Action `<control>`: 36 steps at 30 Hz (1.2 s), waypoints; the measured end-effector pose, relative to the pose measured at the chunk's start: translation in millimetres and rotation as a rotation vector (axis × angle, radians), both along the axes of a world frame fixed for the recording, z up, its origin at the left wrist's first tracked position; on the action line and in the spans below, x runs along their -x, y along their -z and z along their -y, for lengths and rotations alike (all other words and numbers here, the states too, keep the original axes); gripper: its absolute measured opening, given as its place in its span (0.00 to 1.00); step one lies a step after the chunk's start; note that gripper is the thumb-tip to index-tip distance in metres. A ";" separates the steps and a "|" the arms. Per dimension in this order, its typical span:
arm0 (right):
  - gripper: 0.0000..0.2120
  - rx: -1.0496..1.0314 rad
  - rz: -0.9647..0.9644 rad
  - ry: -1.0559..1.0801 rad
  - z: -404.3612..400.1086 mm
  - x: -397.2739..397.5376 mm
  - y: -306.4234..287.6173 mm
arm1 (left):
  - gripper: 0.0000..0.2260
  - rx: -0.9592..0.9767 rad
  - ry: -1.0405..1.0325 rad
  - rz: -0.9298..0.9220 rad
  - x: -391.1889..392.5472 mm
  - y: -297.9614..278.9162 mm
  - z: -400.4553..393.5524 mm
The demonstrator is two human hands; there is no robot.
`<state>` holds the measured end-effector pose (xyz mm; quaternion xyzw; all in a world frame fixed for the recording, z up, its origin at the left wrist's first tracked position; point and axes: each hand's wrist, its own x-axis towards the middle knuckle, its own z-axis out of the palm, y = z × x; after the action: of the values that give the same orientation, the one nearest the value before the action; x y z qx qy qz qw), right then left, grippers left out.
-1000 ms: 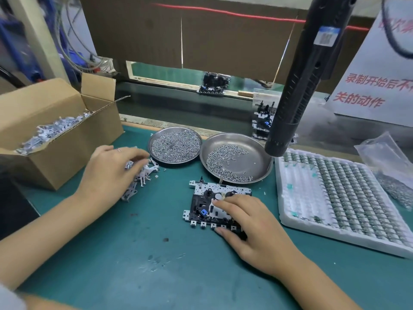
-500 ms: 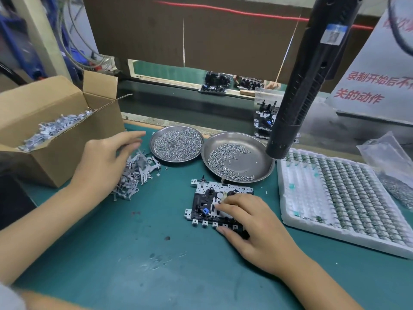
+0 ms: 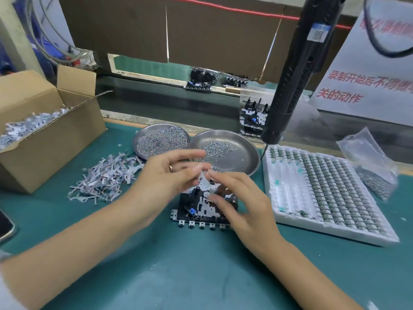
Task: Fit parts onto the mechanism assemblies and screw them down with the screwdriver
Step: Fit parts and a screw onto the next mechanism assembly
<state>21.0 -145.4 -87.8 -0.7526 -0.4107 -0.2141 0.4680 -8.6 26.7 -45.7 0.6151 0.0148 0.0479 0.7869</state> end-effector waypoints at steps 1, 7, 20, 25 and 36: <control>0.16 -0.040 -0.009 -0.006 -2.7 -2.4 -2.5 | 0.13 0.038 0.047 -0.014 -1.5 1.9 7.5; 0.12 -0.150 -0.056 0.032 -2.6 -9.8 -6.5 | 0.13 -0.184 0.073 0.063 -9.4 15.0 12.9; 0.13 0.130 -0.226 0.070 17.5 -9.2 0.0 | 0.31 -1.265 0.134 0.564 -5.0 46.8 -17.7; 0.10 0.087 -0.319 0.095 13.9 -4.9 0.9 | 0.12 -0.999 0.026 0.512 0.4 41.3 -11.0; 0.07 0.139 -0.401 0.083 13.2 -1.3 -2.8 | 0.01 -0.889 0.072 0.322 1.0 41.7 -7.2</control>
<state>22.3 -158.7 -85.0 -0.8267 -0.2918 -0.0503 0.4784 -9.7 33.9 -87.4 0.8772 -0.1506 0.1168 0.4407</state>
